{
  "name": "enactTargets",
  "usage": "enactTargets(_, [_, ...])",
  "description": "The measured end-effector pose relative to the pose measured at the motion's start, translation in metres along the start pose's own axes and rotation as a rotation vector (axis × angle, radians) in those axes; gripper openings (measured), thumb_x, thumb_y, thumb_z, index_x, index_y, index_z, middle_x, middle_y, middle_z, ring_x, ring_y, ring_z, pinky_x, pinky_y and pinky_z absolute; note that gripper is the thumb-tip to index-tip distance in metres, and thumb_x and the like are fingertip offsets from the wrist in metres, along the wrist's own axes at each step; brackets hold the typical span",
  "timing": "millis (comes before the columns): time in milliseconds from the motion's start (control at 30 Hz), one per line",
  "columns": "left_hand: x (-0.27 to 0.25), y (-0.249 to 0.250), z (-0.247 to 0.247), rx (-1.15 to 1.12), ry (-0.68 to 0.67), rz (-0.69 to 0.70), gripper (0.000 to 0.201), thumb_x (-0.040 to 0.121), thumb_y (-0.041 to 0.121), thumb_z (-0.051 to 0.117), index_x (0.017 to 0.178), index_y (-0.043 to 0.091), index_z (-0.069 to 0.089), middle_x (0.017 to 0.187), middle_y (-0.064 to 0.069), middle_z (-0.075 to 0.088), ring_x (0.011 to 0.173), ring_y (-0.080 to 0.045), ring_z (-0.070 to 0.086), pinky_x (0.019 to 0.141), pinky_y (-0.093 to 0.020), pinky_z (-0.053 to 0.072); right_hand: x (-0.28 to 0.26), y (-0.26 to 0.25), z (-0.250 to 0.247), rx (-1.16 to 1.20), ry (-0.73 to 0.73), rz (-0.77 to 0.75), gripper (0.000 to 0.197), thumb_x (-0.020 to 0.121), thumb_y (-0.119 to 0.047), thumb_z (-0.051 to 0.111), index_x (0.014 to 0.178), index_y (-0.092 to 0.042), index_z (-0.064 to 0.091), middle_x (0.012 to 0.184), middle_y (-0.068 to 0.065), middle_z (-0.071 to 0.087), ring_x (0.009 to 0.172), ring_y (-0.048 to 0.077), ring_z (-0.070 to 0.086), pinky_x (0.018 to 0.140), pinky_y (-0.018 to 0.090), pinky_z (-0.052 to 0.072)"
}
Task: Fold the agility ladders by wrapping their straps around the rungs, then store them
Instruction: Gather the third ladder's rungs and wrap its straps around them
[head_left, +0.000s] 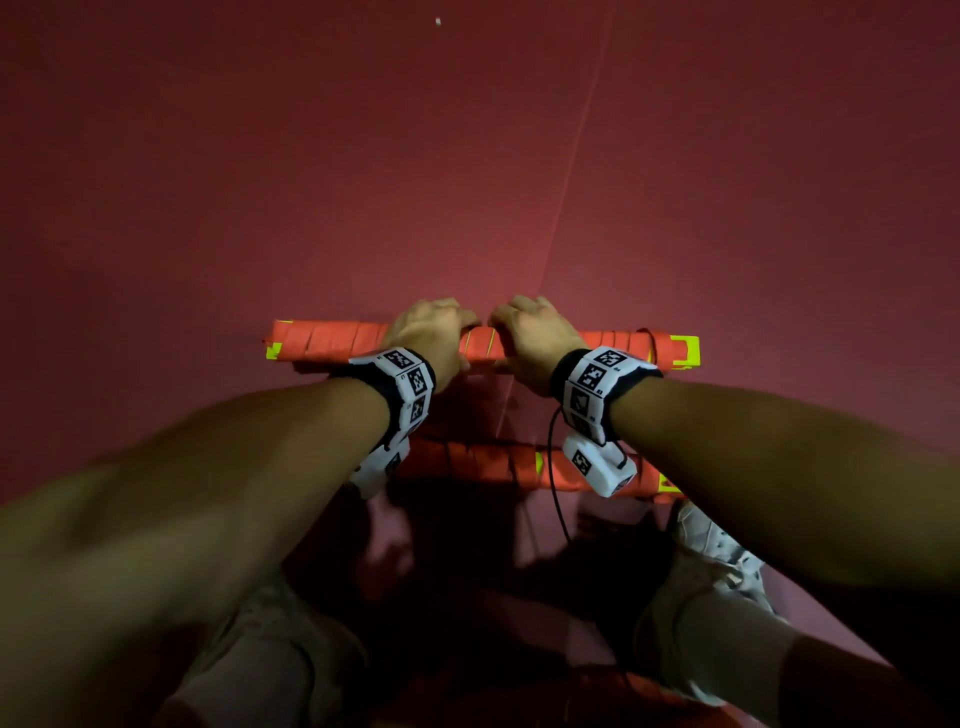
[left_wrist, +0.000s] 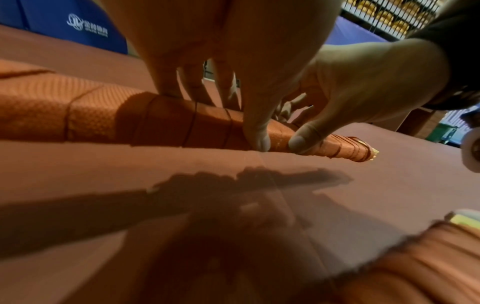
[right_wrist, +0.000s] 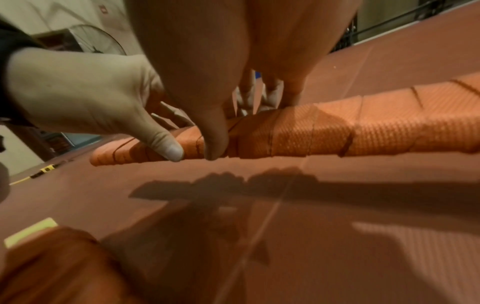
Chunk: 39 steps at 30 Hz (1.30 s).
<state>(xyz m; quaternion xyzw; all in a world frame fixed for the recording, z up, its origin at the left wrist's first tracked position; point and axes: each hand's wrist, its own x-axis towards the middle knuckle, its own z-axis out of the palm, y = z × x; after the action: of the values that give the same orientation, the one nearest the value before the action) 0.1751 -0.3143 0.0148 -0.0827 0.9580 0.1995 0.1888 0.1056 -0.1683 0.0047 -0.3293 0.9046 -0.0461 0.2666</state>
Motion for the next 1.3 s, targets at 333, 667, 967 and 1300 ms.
enactTargets(333, [0.015, -0.017, 0.044, -0.068, -0.070, 0.046, 0.046, 0.086, 0.008, 0.069, 0.129, 0.023, 0.066, 0.120, -0.002, 0.062, 0.111, -0.028, 0.058, 0.095, -0.039, 0.048, 0.016, 0.012, 0.045, -0.011, -0.128, 0.067, 0.039, 0.095, -0.030, 0.058, 0.131, -0.016, 0.052, 0.129, 0.007, 0.052, 0.117, 0.032, 0.047, 0.102, 0.040, 0.042])
enactTargets(667, [0.006, -0.016, 0.048, -0.140, -0.062, -0.010, 0.037, 0.086, 0.018, 0.067, 0.122, 0.020, 0.063, 0.124, -0.006, 0.057, 0.117, -0.032, 0.054, 0.098, -0.040, 0.044, 0.005, 0.000, 0.039, -0.045, -0.134, 0.124, 0.050, 0.093, -0.033, 0.061, 0.137, -0.013, 0.047, 0.131, 0.010, 0.048, 0.120, 0.033, 0.045, 0.101, 0.044, 0.041])
enactTargets(967, [-0.053, -0.002, 0.038, -0.106, 0.010, 0.000, 0.032, 0.084, 0.023, 0.072, 0.115, 0.019, 0.065, 0.117, -0.005, 0.054, 0.115, -0.030, 0.051, 0.095, -0.041, 0.047, -0.046, -0.028, 0.035, -0.009, -0.062, -0.003, 0.049, 0.091, -0.041, 0.061, 0.130, -0.012, 0.054, 0.123, 0.012, 0.055, 0.117, 0.034, 0.052, 0.100, 0.041, 0.044])
enactTargets(1300, [-0.093, 0.015, 0.035, -0.089, 0.002, 0.040, 0.020, 0.084, 0.036, 0.071, 0.096, 0.019, 0.070, 0.098, -0.003, 0.058, 0.101, -0.031, 0.059, 0.078, -0.030, 0.039, -0.095, -0.043, 0.036, 0.006, -0.076, -0.060, 0.034, 0.088, -0.030, 0.065, 0.117, -0.014, 0.060, 0.117, 0.011, 0.061, 0.105, 0.032, 0.060, 0.080, 0.035, 0.046])
